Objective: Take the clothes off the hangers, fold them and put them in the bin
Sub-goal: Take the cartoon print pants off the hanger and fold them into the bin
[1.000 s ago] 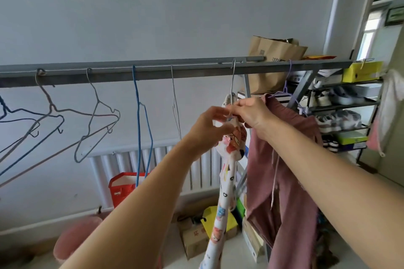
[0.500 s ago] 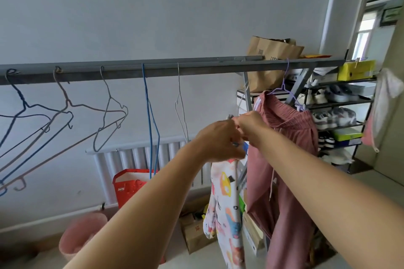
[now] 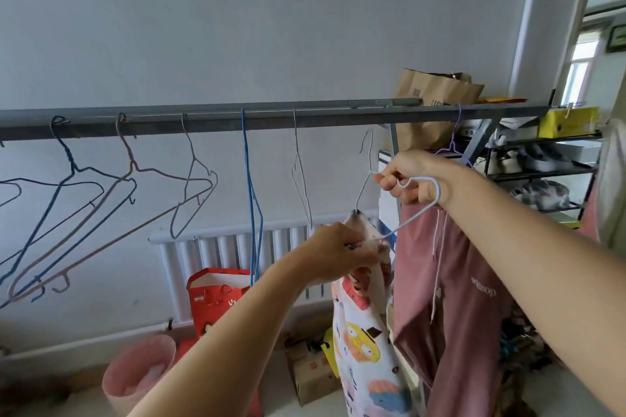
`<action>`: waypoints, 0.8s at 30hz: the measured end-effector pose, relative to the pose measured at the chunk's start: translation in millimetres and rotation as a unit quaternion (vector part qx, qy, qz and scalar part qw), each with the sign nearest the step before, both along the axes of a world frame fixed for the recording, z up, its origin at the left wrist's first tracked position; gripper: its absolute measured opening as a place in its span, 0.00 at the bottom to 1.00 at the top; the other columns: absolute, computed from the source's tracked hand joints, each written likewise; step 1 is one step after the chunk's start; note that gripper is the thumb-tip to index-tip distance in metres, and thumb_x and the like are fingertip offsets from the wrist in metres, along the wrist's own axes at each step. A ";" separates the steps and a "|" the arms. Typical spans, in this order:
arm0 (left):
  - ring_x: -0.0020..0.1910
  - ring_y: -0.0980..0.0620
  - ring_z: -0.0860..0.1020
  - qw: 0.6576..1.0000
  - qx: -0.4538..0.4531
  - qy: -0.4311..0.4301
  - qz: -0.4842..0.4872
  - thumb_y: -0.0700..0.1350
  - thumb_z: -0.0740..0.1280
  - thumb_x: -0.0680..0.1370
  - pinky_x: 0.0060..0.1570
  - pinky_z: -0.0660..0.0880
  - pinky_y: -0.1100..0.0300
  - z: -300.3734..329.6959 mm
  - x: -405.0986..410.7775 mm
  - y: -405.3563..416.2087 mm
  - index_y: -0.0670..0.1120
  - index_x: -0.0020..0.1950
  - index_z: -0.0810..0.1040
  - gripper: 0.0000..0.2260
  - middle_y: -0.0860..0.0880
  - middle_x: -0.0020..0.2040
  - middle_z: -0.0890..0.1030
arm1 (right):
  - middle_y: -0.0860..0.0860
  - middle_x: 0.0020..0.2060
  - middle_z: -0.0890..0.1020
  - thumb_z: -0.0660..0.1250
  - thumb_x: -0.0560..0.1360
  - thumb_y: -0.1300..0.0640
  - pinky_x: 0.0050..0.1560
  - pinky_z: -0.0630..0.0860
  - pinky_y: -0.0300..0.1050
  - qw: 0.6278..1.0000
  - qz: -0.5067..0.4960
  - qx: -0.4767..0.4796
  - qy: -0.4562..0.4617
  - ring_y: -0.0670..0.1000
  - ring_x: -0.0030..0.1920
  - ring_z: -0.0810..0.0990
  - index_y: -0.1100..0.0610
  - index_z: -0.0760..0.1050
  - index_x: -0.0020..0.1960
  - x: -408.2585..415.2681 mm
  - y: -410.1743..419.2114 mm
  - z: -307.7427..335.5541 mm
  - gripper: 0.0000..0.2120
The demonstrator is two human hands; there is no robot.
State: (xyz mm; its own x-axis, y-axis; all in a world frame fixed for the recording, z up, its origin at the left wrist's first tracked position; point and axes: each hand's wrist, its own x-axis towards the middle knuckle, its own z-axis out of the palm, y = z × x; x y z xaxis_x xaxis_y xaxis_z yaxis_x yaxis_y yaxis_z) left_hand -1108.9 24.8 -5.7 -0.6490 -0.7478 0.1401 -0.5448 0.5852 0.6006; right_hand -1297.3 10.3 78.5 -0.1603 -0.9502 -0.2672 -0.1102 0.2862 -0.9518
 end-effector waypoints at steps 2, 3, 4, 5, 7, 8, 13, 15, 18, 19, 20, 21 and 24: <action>0.29 0.53 0.67 0.998 0.002 0.061 0.035 0.61 0.71 0.73 0.32 0.65 0.58 0.3 -3.0 -2.3 0.45 0.31 0.70 0.23 0.51 0.30 0.69 | 0.48 0.19 0.66 0.48 0.79 0.66 0.14 0.50 0.32 1.000 0.006 -0.015 0.018 0.43 0.15 0.57 0.58 0.67 0.41 10.3 3.4 7.7 0.12; 0.29 0.51 0.68 0.994 -0.012 0.093 0.054 0.61 0.73 0.71 0.31 0.66 0.56 1.7 -3.4 -2.8 0.45 0.30 0.70 0.23 0.49 0.30 0.70 | 0.48 0.19 0.66 0.48 0.78 0.65 0.14 0.51 0.32 0.999 0.004 -0.026 0.024 0.43 0.15 0.57 0.58 0.67 0.41 14.9 5.2 12.8 0.12; 0.30 0.48 0.71 0.990 -0.030 0.117 0.071 0.61 0.74 0.70 0.31 0.69 0.53 3.1 -3.2 -4.3 0.44 0.31 0.72 0.23 0.46 0.32 0.73 | 0.49 0.19 0.66 0.48 0.78 0.65 0.14 0.51 0.32 0.999 0.002 -0.036 0.027 0.43 0.15 0.57 0.58 0.67 0.40 18.2 5.8 17.4 0.12; 0.34 0.45 0.76 0.987 -0.046 0.130 0.087 0.59 0.74 0.69 0.34 0.74 0.49 5.0 -2.6 -6.0 0.42 0.34 0.74 0.21 0.44 0.36 0.76 | 0.49 0.20 0.66 0.48 0.78 0.64 0.14 0.52 0.32 0.998 0.004 -0.046 0.034 0.43 0.16 0.57 0.58 0.67 0.40 21.3 6.6 22.3 0.12; 0.43 0.43 0.79 0.983 -0.078 0.115 0.117 0.52 0.73 0.73 0.42 0.79 0.46 7.2 -0.1 -12.3 0.41 0.39 0.77 0.15 0.43 0.44 0.79 | 0.49 0.20 0.66 0.49 0.78 0.64 0.14 0.53 0.32 0.997 0.021 -0.049 0.057 0.43 0.16 0.57 0.58 0.67 0.40 24.9 7.0 32.9 0.11; 0.45 0.43 0.79 0.982 -0.094 0.098 0.131 0.50 0.73 0.74 0.44 0.79 0.47 8.1 2.3 -15.8 0.42 0.40 0.76 0.12 0.44 0.46 0.79 | 0.49 0.21 0.66 0.49 0.78 0.63 0.14 0.53 0.32 0.996 0.037 -0.041 0.077 0.43 0.16 0.57 0.58 0.67 0.41 27.4 8.6 38.9 0.11; 0.42 0.45 0.77 0.980 -0.105 0.070 0.157 0.41 0.69 0.75 0.42 0.77 0.53 6.5 16.2 -23.4 0.48 0.37 0.73 0.08 0.50 0.38 0.76 | 0.49 0.21 0.66 0.49 0.79 0.64 0.16 0.50 0.32 0.986 0.059 -0.022 0.155 0.43 0.16 0.57 0.59 0.67 0.42 31.9 2.2 57.8 0.11; 0.42 0.46 0.78 0.977 -0.100 0.091 0.167 0.41 0.68 0.77 0.40 0.78 0.54 6.7 22.1 -26.9 0.51 0.41 0.72 0.08 0.53 0.38 0.75 | 0.49 0.23 0.66 0.49 0.79 0.64 0.16 0.50 0.32 0.988 0.030 -0.042 0.148 0.43 0.16 0.56 0.59 0.67 0.42 32.4 -6.4 57.2 0.11; 0.42 0.50 0.75 0.976 -0.118 0.053 0.176 0.42 0.65 0.78 0.33 0.70 0.61 6.2 33.5 -37.1 0.47 0.49 0.72 0.03 0.52 0.42 0.74 | 0.50 0.23 0.67 0.51 0.79 0.64 0.16 0.53 0.32 0.975 0.054 -0.015 0.216 0.43 0.18 0.58 0.60 0.70 0.44 36.8 -8.2 59.6 0.10; 0.42 0.51 0.73 0.977 -0.124 0.027 0.173 0.41 0.64 0.77 0.32 0.67 0.64 4.4 37.8 -40.0 0.46 0.49 0.72 0.02 0.52 0.42 0.74 | 0.50 0.23 0.67 0.52 0.79 0.64 0.16 0.53 0.32 0.971 0.071 -0.008 0.228 0.43 0.18 0.59 0.61 0.70 0.45 38.0 -7.6 63.8 0.09; 0.42 0.52 0.73 0.977 -0.130 0.003 0.170 0.41 0.64 0.77 0.32 0.65 0.65 2.0 42.0 -41.3 0.45 0.49 0.74 0.02 0.52 0.42 0.73 | 0.49 0.23 0.67 0.52 0.79 0.64 0.15 0.53 0.32 0.972 0.074 -0.016 0.222 0.43 0.17 0.59 0.61 0.70 0.45 38.1 -8.0 68.9 0.09; 0.42 0.52 0.73 0.977 -0.130 -0.015 0.168 0.40 0.64 0.77 0.32 0.65 0.66 -1.3 44.9 -41.5 0.44 0.49 0.75 0.03 0.52 0.42 0.73 | 0.50 0.23 0.66 0.52 0.79 0.64 0.14 0.53 0.32 0.975 0.063 -0.037 0.208 0.43 0.17 0.58 0.60 0.69 0.44 37.2 -9.5 74.2 0.10; 0.39 0.53 0.72 0.979 -0.107 -0.013 0.172 0.40 0.64 0.76 0.30 0.65 0.65 -13.1 47.1 -40.5 0.42 0.49 0.77 0.04 0.53 0.39 0.73 | 0.51 0.24 0.66 0.49 0.78 0.65 0.15 0.52 0.31 0.974 0.014 -0.090 0.209 0.44 0.17 0.57 0.60 0.68 0.41 36.7 -20.8 75.0 0.11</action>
State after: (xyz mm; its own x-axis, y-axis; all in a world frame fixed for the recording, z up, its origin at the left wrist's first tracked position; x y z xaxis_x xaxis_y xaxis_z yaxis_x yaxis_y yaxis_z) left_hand -1061.8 -15.7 -18.9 -0.3699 -0.8779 0.3042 -0.7444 0.4759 0.4683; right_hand -1260.6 -10.5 153.5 -0.1932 -0.9811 -0.0122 -0.5035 0.1098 -0.8570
